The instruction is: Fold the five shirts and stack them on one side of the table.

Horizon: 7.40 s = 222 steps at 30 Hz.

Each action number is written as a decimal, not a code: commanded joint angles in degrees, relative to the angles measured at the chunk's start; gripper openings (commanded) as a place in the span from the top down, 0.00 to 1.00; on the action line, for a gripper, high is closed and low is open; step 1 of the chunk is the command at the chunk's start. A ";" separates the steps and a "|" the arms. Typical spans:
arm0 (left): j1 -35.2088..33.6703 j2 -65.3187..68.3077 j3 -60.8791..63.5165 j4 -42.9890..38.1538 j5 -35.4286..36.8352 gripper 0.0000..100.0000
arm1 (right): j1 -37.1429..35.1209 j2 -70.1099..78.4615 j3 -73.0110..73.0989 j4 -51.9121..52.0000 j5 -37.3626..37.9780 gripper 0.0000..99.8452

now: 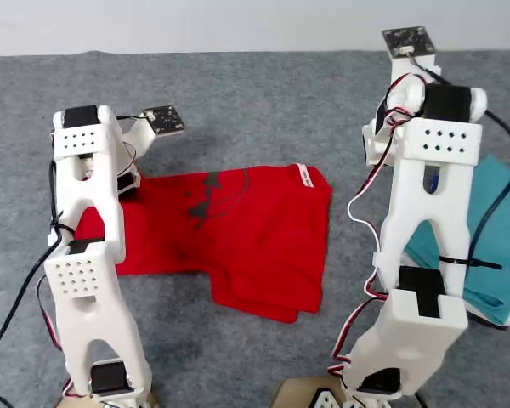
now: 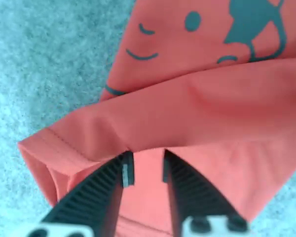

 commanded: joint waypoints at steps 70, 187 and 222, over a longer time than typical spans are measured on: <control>4.04 3.25 -1.10 -14.51 13.36 0.86 | -0.04 -3.12 -0.26 2.15 2.73 0.96; -21.27 -13.10 15.87 3.78 6.33 0.99 | -4.35 -3.82 6.51 2.24 2.81 0.96; -26.64 -12.92 28.88 -1.14 6.15 0.98 | -5.67 -27.21 36.22 1.54 2.81 0.96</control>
